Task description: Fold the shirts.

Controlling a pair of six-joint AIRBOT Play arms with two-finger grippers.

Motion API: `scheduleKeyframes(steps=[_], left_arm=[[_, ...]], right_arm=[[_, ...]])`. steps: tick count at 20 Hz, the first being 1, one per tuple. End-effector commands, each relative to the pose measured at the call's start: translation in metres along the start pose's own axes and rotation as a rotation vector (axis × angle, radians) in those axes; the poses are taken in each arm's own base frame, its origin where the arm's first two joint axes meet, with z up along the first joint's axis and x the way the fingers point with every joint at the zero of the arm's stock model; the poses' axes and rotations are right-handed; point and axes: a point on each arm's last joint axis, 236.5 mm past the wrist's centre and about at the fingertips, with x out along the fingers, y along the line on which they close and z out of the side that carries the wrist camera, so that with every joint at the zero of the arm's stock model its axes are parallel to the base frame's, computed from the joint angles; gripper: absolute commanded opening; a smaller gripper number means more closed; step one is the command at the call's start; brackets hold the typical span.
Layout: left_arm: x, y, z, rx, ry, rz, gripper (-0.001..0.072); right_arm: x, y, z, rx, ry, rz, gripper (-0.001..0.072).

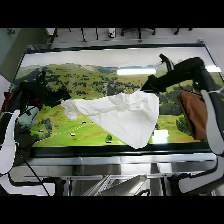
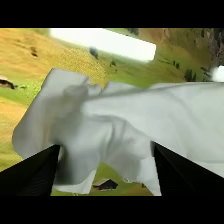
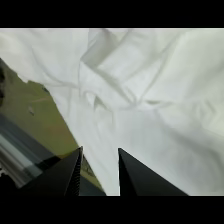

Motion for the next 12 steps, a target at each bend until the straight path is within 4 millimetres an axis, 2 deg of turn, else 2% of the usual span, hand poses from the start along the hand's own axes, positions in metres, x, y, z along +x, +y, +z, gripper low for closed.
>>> scheduleKeyframes(steps=[1,2,3,5,7,9,12], left_arm=[[-0.006,0.000,0.004,0.029,0.002,0.001,0.0673],[-0.011,0.005,0.005,0.063,0.011,0.008,0.0673],[-0.018,0.010,0.009,0.093,0.009,0.008,0.0673],[-0.031,0.026,0.015,0.128,0.009,0.017,0.0673],[-0.036,0.041,0.006,0.184,0.054,0.019,0.0673],[-0.038,0.053,-0.001,0.210,0.088,0.016,0.0672],[-0.030,0.060,-0.005,0.227,0.113,0.014,0.0672]], right_arm=[[-0.033,-0.005,-0.066,0.070,0.067,-0.036,0.0301],[-0.029,-0.015,-0.095,0.099,0.102,-0.073,0.0436],[-0.024,-0.023,-0.124,0.129,0.136,-0.094,0.0468],[-0.009,-0.036,-0.176,0.193,0.170,-0.114,0.0468],[0.012,-0.054,-0.218,0.264,0.155,-0.133,0.0482],[0.033,-0.070,-0.246,0.365,0.120,-0.132,0.0623],[0.062,-0.083,-0.264,0.471,0.061,-0.101,0.0638]])
